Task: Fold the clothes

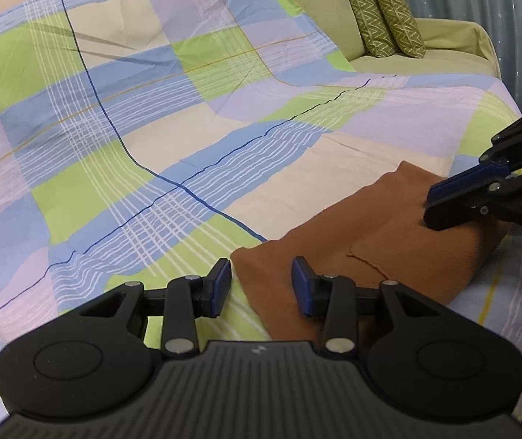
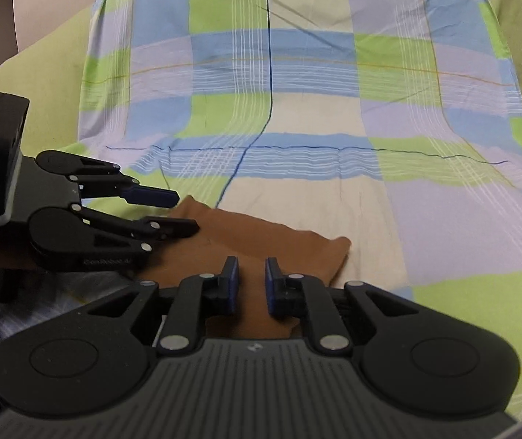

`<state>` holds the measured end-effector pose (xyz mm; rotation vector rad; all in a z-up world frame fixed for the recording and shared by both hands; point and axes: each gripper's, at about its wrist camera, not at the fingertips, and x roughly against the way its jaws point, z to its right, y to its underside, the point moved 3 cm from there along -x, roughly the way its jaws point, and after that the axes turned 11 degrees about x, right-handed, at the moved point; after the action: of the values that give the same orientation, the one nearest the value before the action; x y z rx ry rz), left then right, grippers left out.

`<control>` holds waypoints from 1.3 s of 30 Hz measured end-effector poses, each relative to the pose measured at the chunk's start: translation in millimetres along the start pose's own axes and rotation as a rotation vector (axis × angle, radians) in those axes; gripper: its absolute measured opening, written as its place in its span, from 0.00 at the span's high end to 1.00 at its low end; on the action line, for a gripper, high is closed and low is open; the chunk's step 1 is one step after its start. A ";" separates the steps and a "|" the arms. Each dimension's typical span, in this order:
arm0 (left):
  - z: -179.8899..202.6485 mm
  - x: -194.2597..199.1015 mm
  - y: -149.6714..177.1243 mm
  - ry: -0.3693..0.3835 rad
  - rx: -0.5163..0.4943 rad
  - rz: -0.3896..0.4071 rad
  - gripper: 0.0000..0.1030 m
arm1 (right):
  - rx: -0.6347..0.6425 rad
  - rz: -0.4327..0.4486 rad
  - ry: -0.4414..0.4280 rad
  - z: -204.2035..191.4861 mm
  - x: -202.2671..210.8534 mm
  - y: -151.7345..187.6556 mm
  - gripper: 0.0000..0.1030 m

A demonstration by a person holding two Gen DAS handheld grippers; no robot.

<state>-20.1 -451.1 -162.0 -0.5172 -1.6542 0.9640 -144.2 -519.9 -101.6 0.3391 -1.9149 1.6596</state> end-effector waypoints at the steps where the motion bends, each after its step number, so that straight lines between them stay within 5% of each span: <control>1: -0.2 0.0 0.3 0.002 0.003 0.000 0.56 | 0.002 0.000 0.004 1.1 0.0 0.7 0.90; 22: -18.5 11.5 8.6 -0.016 0.093 -0.032 0.55 | -0.023 0.032 -0.027 20.3 7.1 6.8 0.90; 27: -6.2 35.1 -1.4 -0.021 0.044 0.009 0.57 | -0.007 0.070 -0.009 31.4 27.3 -3.4 0.89; 32: 38.1 57.8 -7.5 0.102 -0.105 0.076 0.57 | 0.071 0.059 0.020 50.6 48.4 5.6 0.87; 39: 118.9 56.6 12.4 0.157 -0.578 0.105 0.56 | 0.057 0.063 0.020 63.3 57.3 17.8 0.84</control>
<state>-151.1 -440.6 -147.1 -1.0474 -1.7663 0.4869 -215.8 -567.4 -87.3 0.2866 -1.8842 1.7548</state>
